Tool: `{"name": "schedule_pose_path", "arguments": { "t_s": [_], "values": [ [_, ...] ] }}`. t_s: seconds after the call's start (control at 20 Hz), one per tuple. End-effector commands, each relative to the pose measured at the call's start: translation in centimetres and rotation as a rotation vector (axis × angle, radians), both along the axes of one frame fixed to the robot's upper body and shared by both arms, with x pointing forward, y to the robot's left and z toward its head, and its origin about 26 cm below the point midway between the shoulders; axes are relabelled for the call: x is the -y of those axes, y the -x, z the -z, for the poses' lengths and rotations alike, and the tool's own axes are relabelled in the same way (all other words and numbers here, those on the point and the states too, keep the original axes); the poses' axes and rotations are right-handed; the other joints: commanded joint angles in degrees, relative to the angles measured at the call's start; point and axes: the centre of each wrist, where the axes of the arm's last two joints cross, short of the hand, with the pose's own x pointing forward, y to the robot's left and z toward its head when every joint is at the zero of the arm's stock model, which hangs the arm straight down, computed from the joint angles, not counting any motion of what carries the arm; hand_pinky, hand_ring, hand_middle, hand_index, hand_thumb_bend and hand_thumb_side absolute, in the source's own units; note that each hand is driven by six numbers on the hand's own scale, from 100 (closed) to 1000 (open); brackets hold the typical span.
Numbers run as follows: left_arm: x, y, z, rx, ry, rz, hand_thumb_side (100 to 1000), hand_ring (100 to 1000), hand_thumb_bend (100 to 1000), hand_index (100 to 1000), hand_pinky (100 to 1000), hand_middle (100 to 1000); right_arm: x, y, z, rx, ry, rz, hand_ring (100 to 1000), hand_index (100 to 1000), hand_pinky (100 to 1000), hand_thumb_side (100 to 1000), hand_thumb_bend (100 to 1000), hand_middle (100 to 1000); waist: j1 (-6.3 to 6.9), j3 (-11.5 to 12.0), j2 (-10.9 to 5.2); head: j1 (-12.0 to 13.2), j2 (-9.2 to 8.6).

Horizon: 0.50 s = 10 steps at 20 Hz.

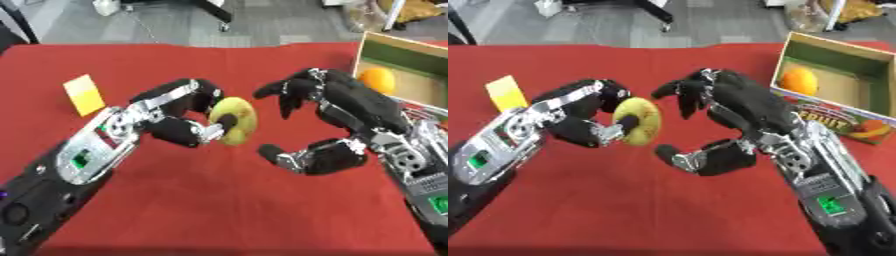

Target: Pick up the objects with one hand, pass them to the other hand, and then place them into the box on the other side of the table.

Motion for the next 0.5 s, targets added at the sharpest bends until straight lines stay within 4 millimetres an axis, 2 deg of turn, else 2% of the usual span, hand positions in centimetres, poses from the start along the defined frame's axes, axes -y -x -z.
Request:
{"name": "schedule_pose_path", "arguments": {
  "t_s": [0.05,0.5],
  "values": [
    [0.13,-0.04,-1.07,0.019,0.009,0.012,256,517,105,513,509,433,-0.37,0.4,-0.74,0.062,-0.006,0.021,479,792,433,425,365,394,-0.32,0.03,-0.11,-0.18,0.32],
    [1.12,0.27,-1.55,0.015,0.02,0.053,257,517,103,513,510,433,-1.3,0.52,-0.4,0.061,0.027,0.01,474,781,425,419,358,387,-0.33,0.24,-0.02,-0.37,0.32]
  ]
}}
